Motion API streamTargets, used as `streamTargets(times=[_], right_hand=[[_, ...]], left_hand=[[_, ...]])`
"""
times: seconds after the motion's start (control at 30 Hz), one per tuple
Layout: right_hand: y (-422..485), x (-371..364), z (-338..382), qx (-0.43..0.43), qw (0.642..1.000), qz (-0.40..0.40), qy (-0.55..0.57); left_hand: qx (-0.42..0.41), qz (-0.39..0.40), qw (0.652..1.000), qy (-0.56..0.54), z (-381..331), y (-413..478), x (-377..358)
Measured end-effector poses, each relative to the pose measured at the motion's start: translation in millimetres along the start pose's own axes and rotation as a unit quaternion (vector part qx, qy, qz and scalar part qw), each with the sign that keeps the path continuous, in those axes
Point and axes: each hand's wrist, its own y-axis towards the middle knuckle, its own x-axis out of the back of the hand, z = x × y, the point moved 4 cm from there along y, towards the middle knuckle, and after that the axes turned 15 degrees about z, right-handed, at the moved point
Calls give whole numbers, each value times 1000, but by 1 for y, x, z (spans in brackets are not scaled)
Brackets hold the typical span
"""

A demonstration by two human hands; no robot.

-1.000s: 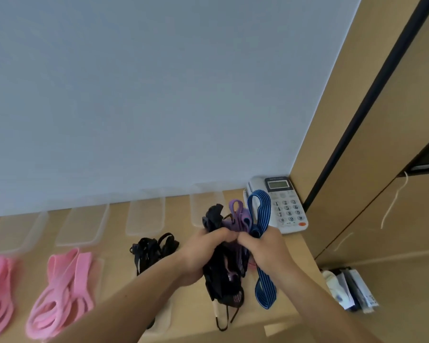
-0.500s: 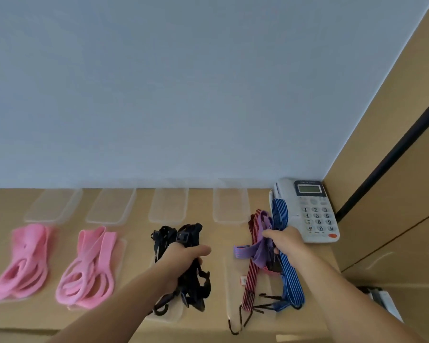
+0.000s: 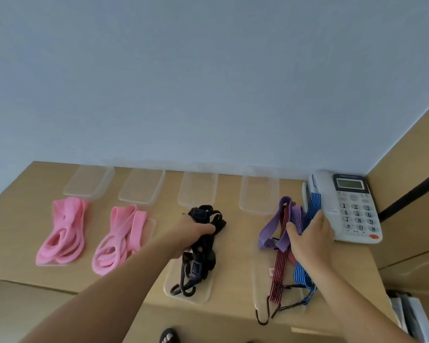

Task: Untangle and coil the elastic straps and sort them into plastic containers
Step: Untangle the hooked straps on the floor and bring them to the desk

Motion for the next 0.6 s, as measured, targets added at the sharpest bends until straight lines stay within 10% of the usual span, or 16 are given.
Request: streamTargets(times=[0.17,0.33,0.6], right_hand=[[-10,-12,8,42,994,19,-99],[-11,-20,2,48,987,54,-146],[-17,-21,13,77,984,-9,-159]], left_hand=[[-18,-68,973,219,13,18,-13],[-74,-167,810,557,41,18,-32],[-159,-196,788,562,38,5,-33]])
